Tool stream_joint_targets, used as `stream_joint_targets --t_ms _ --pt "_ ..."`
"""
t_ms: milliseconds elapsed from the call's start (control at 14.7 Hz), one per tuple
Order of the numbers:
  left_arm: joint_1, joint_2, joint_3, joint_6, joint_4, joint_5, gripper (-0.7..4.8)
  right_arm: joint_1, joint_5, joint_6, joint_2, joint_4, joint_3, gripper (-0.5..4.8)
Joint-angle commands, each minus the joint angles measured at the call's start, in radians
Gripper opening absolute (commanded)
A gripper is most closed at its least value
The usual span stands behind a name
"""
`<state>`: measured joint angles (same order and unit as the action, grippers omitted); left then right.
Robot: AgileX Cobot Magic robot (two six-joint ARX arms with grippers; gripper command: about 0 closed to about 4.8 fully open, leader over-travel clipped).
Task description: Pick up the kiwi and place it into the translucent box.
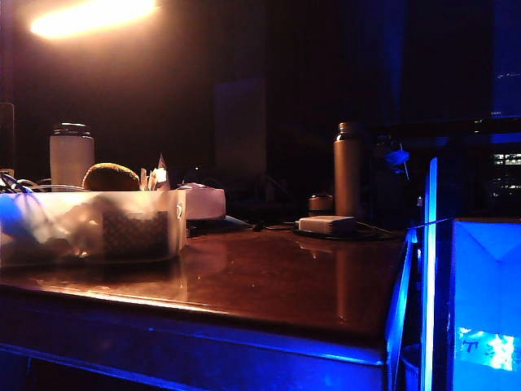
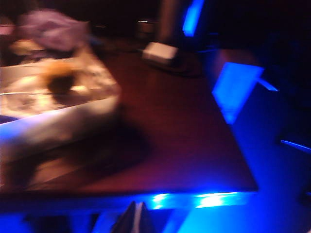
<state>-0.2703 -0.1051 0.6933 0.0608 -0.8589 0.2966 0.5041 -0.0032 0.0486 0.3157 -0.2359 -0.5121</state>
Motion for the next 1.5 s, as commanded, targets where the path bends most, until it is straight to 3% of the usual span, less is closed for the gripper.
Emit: stream_joint_targets --t_ms 68,341,682,886,1091,1500 --pt "0.000 -0.002 -0.121 0.004 0.198 0.066 -0.05 -0.001 0.062 -0.007 -0.091 0.031 0.160 -0.05" --pt "0.000 -0.002 -0.322 0.079 0.375 0.060 -0.05 -0.001 0.142 -0.087 -0.145 0.029 0.314 -0.05" --pt "0.000 -0.002 -0.589 0.077 0.685 0.040 -0.05 -0.001 0.144 -0.101 -0.145 0.000 0.388 -0.05" --pt "0.000 -0.001 -0.651 0.011 0.700 0.008 -0.05 -0.001 0.144 -0.107 -0.146 -0.013 0.429 -0.05" --pt "0.000 -0.001 -0.654 -0.027 0.696 -0.123 -0.04 -0.002 0.153 -0.136 -0.146 -0.019 0.459 -0.05" --pt "0.000 -0.001 -0.654 -0.027 0.696 -0.128 -0.04 -0.001 0.162 -0.135 -0.146 -0.020 0.459 -0.05"
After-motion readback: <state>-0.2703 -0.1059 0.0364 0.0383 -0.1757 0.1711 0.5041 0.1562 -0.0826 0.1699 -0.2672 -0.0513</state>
